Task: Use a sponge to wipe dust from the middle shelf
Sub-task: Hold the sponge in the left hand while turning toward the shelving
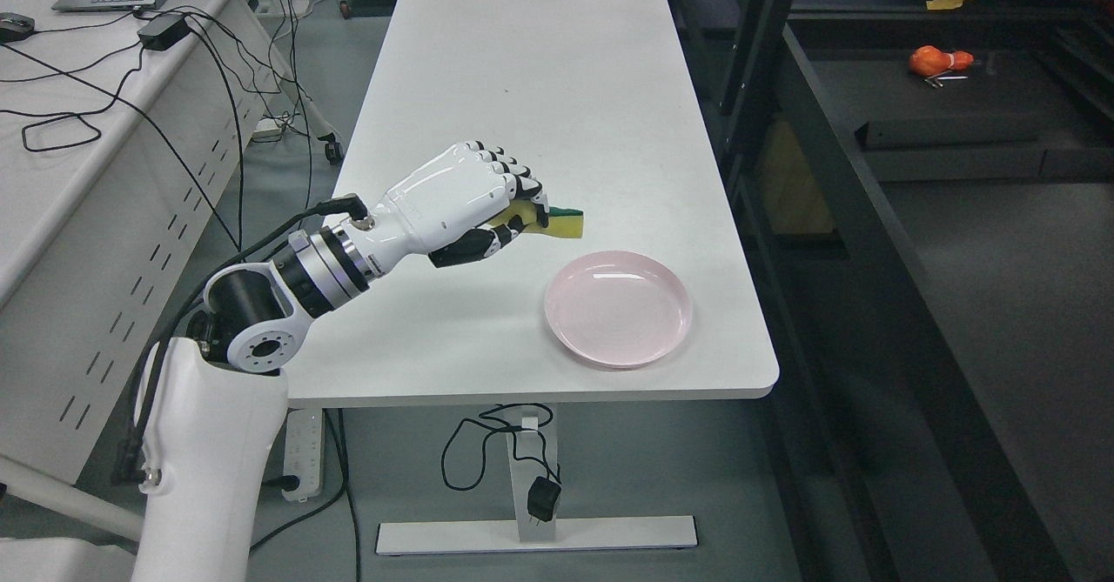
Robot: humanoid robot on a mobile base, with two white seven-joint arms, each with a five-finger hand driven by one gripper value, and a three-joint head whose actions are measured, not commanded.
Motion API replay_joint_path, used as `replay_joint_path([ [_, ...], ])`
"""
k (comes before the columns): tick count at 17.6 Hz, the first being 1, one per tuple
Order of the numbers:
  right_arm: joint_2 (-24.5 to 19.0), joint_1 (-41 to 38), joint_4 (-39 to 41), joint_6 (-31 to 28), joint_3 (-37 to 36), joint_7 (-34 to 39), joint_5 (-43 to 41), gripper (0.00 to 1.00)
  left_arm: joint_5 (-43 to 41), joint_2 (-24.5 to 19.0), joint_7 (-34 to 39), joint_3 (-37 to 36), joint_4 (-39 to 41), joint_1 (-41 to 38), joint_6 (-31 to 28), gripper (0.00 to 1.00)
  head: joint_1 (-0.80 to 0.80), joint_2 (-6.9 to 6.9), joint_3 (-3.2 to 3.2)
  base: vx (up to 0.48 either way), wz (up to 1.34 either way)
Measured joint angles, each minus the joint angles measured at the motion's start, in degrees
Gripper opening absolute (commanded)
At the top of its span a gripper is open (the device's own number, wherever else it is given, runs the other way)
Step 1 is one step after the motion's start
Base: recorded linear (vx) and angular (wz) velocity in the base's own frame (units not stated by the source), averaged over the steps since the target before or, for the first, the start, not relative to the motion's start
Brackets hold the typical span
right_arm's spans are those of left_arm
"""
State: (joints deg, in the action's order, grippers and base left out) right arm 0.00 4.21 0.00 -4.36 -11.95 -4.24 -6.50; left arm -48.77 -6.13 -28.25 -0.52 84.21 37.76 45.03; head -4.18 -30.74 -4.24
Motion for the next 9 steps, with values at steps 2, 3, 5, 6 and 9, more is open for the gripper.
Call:
replay_joint_path([
  [2,0.00,0.00,0.00,0.00,0.00,0.00,0.00,1.00,0.09,0.01,0.02,0.60,0.45,-0.35,0.00,0.00,0.00,0.00,0.00,-0.227,-0.26],
  [3,0.00,-0.01,0.00,0.00,0.00,0.00,0.00,1.00,0.13,0.04,0.04,0.85,0.65,-0.49,0.00,0.00,0.00,0.00,0.00,-0.224,-0.27],
  [5,0.00,0.00,0.00,0.00,0.00,0.00,0.00,1.00,0.17,0.08,0.06,1.27,0.96,-0.72,0.00,0.00,0.00,0.00,0.00,-0.200,-0.31],
  [6,0.00,0.00,0.00,0.00,0.00,0.00,0.00,1.00,0.18,0.09,0.08,1.44,1.08,-0.78,0.00,0.00,0.00,0.00,0.00,-0.237,-0.32],
  [9,0.00,0.00,0.00,0.00,0.00,0.00,0.00,1.00,0.20,0.16,0.12,1.86,1.41,-0.97,0.01,0.00,0.00,0.00,0.00,-0.210,-0.36],
])
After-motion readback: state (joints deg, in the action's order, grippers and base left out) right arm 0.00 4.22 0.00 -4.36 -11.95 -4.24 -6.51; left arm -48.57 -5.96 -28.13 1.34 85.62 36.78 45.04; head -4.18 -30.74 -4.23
